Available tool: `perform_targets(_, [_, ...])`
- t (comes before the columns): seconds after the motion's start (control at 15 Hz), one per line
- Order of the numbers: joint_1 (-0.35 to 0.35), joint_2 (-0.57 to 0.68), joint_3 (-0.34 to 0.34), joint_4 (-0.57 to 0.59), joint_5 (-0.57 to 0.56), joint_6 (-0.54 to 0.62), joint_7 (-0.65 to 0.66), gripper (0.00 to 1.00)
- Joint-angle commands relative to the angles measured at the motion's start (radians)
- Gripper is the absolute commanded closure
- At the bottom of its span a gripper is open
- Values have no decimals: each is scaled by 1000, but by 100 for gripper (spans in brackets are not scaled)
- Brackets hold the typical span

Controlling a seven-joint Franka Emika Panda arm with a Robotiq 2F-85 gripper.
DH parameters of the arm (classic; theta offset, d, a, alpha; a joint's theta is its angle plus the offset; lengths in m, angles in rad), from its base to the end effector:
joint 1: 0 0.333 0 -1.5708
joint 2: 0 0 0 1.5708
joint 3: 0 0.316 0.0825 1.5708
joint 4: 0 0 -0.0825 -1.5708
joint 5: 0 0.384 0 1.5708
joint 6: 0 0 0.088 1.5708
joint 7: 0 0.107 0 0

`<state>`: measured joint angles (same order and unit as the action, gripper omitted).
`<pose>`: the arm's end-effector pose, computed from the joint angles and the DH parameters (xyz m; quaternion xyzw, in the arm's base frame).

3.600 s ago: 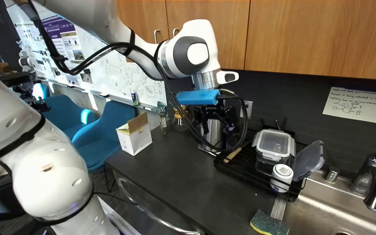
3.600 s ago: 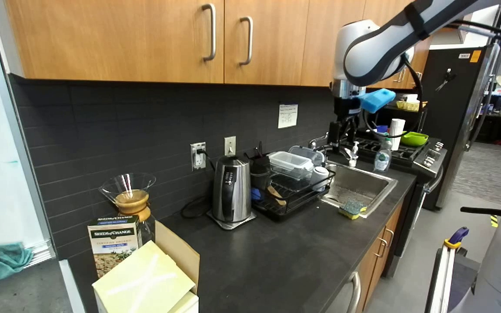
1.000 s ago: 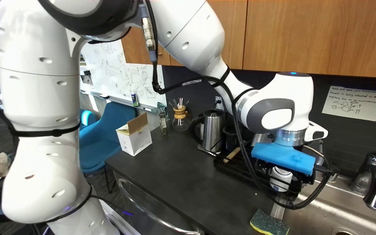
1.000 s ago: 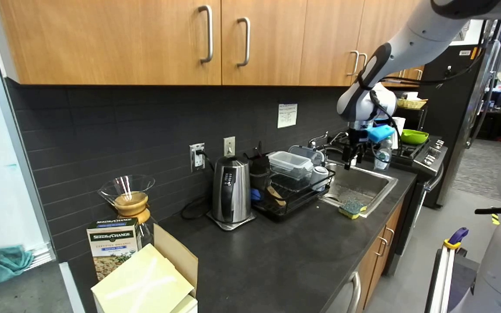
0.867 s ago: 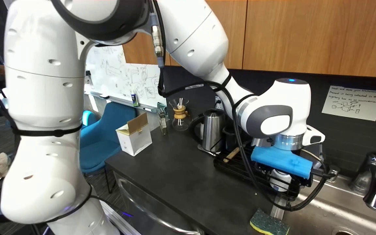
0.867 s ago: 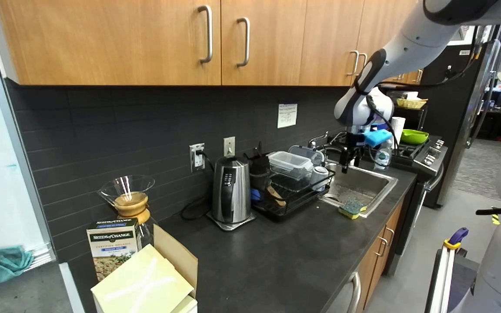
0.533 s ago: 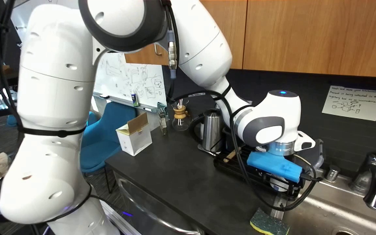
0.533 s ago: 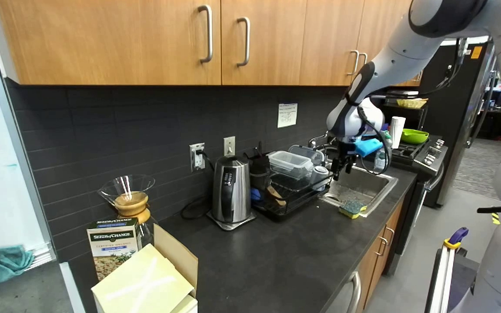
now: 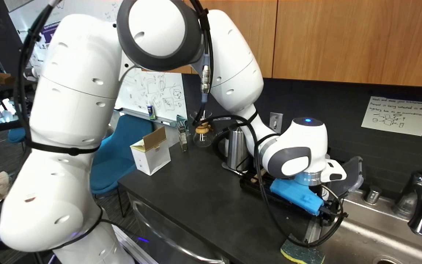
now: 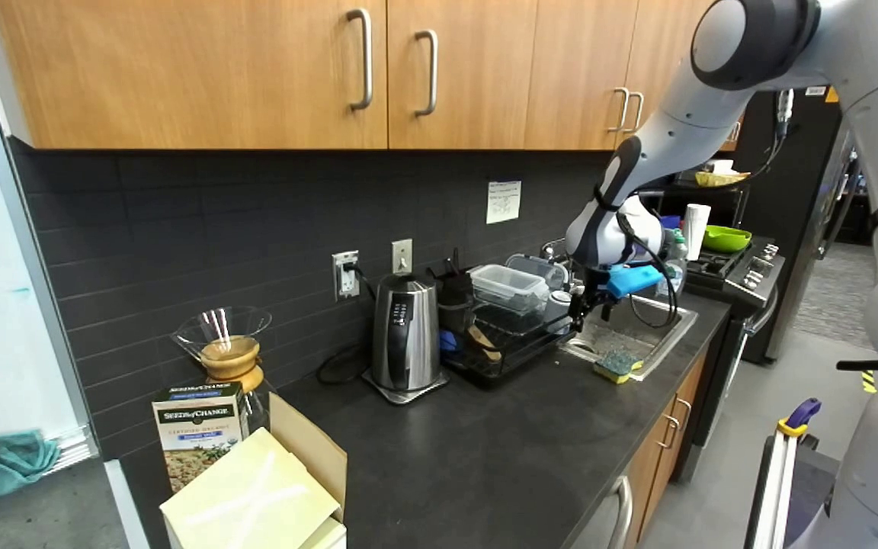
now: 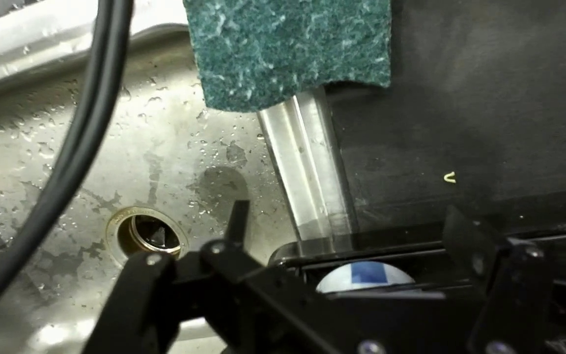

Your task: Shift the sponge to the left

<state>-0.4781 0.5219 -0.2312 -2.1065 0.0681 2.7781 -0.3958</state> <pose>0.4497 -0.3887 0.1872 0.9817 -0.1665 0.0488 0.0785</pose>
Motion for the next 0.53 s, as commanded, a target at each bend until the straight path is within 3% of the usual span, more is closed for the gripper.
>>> perform_targets(0.0, [-4, 8, -2, -14, -5, 31, 89, 0])
perform_targets(0.47, [33, 22, -54, -28, 14, 26, 324, 0])
